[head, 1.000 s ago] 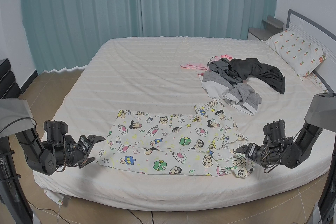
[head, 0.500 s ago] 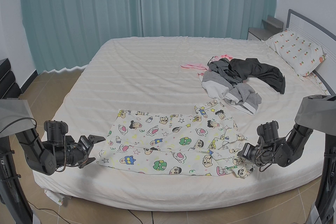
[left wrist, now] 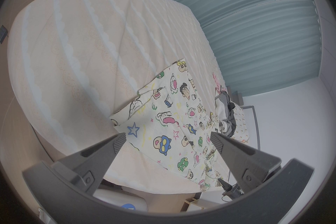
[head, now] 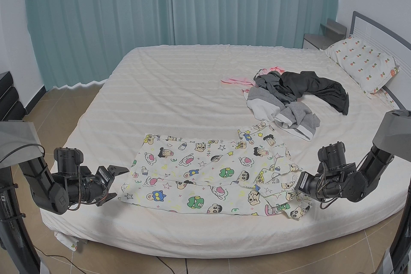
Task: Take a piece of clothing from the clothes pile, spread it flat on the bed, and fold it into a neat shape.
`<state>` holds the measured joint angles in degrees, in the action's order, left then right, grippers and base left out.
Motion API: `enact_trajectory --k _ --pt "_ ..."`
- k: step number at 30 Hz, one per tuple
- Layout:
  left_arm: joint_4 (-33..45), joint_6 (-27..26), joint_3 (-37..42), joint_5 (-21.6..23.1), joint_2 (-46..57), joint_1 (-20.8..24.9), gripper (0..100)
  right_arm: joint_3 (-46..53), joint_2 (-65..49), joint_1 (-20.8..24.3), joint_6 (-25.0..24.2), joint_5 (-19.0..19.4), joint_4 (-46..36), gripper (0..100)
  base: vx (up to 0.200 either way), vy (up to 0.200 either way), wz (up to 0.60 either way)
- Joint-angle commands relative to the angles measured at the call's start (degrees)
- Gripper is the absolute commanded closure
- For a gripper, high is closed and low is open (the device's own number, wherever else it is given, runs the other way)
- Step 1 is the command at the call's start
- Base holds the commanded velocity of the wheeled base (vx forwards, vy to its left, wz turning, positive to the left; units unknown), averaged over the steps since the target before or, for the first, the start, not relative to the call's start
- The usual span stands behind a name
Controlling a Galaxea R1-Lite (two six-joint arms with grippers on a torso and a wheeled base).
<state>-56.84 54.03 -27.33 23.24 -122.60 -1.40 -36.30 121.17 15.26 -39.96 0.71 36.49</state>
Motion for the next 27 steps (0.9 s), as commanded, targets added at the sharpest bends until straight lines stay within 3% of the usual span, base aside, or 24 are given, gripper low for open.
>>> enact_trajectory --k 1,18,27 --pt "0.0 0.0 0.0 0.0 -0.1 0.0 0 -1.8 -5.1 1.9 -0.4 0.1 -2.5 100 0.0 0.0 0.0" --pt "0.0 0.0 0.0 0.0 -0.1 0.0 0 -12.9 -11.8 3.2 -2.1 0.1 -26.9 100 0.0 0.0 0.0" --pt "0.0 0.0 0.0 0.0 -0.1 0.0 0 -18.1 -11.8 5.6 -6.1 0.1 -37.9 100 0.0 0.0 0.0"
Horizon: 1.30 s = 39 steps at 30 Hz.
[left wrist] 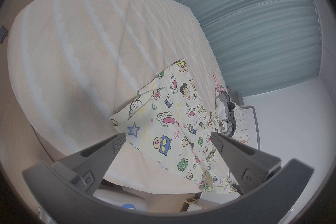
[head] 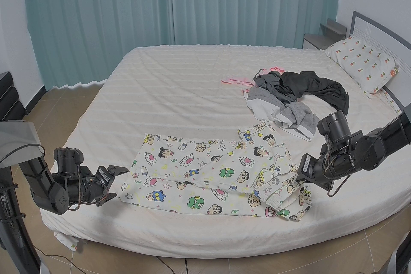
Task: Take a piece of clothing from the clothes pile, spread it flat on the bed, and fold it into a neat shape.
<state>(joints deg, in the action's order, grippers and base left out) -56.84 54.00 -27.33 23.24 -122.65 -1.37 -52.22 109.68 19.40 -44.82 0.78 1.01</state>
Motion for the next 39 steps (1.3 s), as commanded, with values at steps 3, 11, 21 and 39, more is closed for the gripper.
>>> enact_trajectory --k 3,11,21,39 --pt "0.0 0.0 0.0 0.0 0.0 0.0 0 -1.5 0.1 2.6 -3.7 -0.1 -3.3 100 0.0 0.0 0.0" --pt "0.0 0.0 0.0 0.1 0.0 0.0 0 3.6 2.6 3.1 -4.0 -0.7 -2.8 0 0.0 0.0 0.0" --pt "0.0 0.0 0.0 0.0 0.0 0.0 0 6.8 1.6 3.9 -2.6 -1.5 -2.7 0 0.0 0.0 0.0" --pt "0.0 0.0 0.1 0.0 0.0 0.0 0 7.0 6.9 5.1 -2.0 0.1 1.3 0 0.0 0.0 0.0"
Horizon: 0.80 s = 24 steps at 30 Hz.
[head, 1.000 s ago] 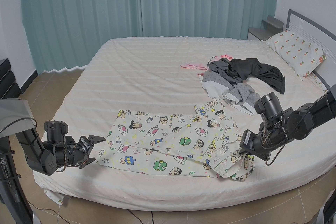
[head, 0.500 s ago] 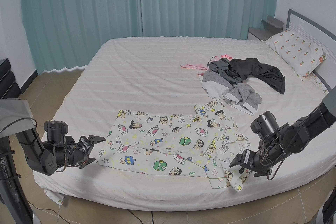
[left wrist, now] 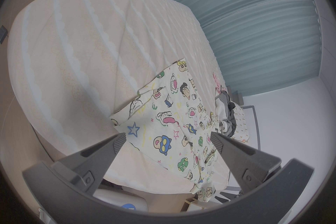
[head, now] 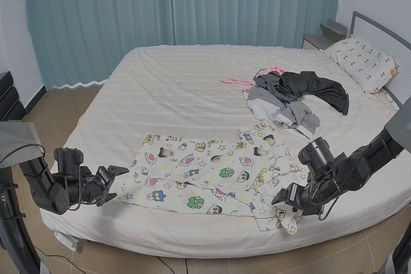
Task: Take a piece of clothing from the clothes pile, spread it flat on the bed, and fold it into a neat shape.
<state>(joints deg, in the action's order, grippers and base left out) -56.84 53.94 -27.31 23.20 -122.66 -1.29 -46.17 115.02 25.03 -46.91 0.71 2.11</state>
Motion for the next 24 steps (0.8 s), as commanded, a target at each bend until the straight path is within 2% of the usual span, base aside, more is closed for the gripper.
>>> enact_trajectory --k 1,8,14,22,23,24 --pt "0.0 0.0 0.0 0.0 0.0 0.0 0 1.1 1.8 -0.5 0.0 0.2 0.4 0 0.0 0.0 0.0" --pt "0.0 0.0 0.0 0.0 0.0 0.0 0 -0.8 5.8 -0.8 -0.5 0.5 2.0 0 0.0 0.0 0.0" --pt "0.0 0.0 0.0 0.0 0.0 0.0 0 -0.5 10.8 -3.1 -3.6 -0.2 14.4 0 0.0 0.0 0.0" --pt "0.0 -0.5 0.1 0.0 -0.2 0.1 0 0.4 10.5 -6.0 -3.8 0.3 16.2 0 0.0 0.0 0.0" --pt "0.0 -0.7 0.1 0.0 -0.2 0.1 0 0.3 10.5 -6.1 -3.8 0.3 16.3 100 0.0 0.0 0.0" --pt "0.0 -1.0 0.1 -0.1 -0.3 0.1 0 0.4 10.4 -6.2 -3.8 0.3 17.0 100 0.0 0.0 0.0"
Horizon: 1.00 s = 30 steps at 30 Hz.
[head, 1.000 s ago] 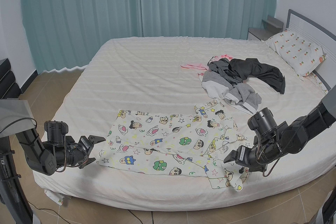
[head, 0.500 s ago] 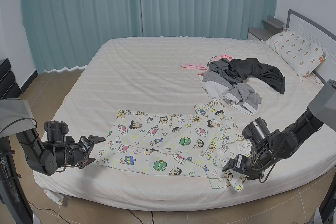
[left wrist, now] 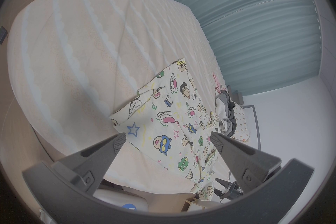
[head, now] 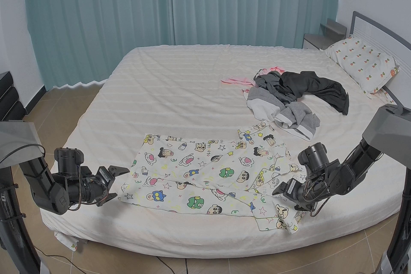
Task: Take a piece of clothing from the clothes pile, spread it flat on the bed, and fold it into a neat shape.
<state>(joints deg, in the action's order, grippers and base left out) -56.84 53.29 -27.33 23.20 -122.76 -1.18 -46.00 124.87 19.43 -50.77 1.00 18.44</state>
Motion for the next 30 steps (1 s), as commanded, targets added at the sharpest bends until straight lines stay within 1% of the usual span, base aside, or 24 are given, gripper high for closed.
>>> enact_trajectory --k 1,6,14,19,20,22,27,30 --pt "0.0 -0.5 0.1 -0.1 -0.2 0.0 0 0.1 0.5 -0.7 0.0 0.1 1.0 100 0.0 0.0 0.0" --pt "0.0 -0.5 0.1 0.0 -0.2 0.0 0 0.1 0.3 -1.1 -0.1 -0.1 1.7 100 0.0 0.0 0.0" --pt "0.0 -0.6 0.1 -0.1 -0.2 0.0 0 -0.8 -1.6 -3.3 -0.1 -0.3 2.2 100 0.0 0.0 0.0" --pt "0.0 -0.6 0.1 -0.1 -0.2 0.0 0 -1.4 -1.5 -3.9 0.1 0.1 2.5 100 0.0 0.0 0.0" --pt "0.0 -0.6 0.1 -0.1 -0.2 0.0 0 -1.6 -1.0 -3.6 0.2 0.8 2.6 100 0.0 0.0 0.0" --pt "0.0 -0.6 0.1 -0.1 -0.2 0.0 0 -2.2 -0.2 -3.3 0.2 1.2 4.1 100 0.0 0.0 0.0" --pt "0.0 -0.6 0.1 -0.1 -0.2 0.0 0 -3.5 2.5 -3.9 0.3 0.8 9.0 100 0.0 0.0 0.0" --pt "0.0 -0.6 0.1 -0.1 -0.2 0.0 0 -3.8 3.7 -4.1 0.4 0.7 10.1 100 0.0 0.0 0.0"
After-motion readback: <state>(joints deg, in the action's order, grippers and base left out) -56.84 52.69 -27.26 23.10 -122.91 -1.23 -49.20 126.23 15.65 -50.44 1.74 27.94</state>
